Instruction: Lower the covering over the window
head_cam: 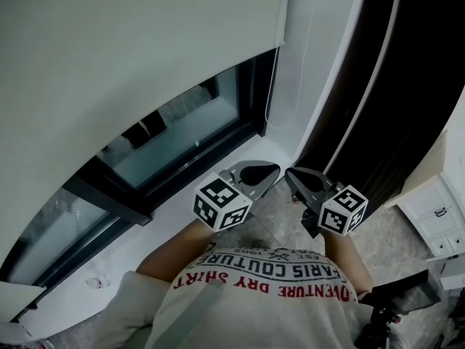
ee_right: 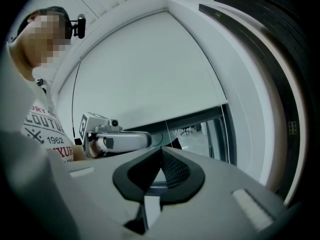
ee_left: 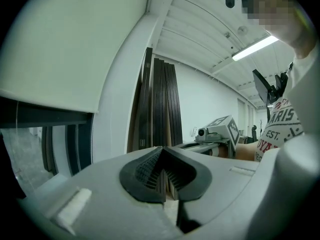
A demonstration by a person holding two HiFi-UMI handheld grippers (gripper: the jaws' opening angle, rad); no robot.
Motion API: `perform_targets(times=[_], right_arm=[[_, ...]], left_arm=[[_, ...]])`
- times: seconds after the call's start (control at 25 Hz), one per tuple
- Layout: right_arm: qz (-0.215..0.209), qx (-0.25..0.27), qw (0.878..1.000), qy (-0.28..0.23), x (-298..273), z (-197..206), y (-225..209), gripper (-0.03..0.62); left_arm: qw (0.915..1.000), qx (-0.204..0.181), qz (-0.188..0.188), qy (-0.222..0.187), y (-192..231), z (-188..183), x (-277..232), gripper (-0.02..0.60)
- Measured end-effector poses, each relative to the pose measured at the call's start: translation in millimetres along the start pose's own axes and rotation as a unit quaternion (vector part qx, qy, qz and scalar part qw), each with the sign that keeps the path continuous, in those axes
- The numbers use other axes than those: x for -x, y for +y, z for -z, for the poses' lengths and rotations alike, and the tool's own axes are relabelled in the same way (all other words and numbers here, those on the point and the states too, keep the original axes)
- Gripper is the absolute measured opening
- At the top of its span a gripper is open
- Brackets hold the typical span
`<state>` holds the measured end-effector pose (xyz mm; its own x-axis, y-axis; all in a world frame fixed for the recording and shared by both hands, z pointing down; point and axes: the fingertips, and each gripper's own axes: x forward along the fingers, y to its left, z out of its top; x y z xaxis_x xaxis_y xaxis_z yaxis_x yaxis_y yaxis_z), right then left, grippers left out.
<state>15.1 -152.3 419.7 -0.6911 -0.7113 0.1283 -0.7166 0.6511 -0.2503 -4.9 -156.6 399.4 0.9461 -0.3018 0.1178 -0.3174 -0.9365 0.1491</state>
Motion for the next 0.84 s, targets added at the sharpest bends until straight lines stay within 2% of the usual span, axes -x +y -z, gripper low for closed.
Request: perform_targets(times=[0.32, 0.84], right_arm=[[0.006, 0.002, 1.000, 0.006, -0.2, 9.7, 11.7, 0.001], [0.009, 0.001, 1.000, 0.002, 6.5, 7.9, 14.2, 0.000]], left_arm=[[0.9997, 0.008, 0.009, -0.023, -7.9, -7.3, 18.0, 0.003], [0.9997, 0.012, 0.006, -0.018, -11.0, -3.3, 18.2, 0.003]])
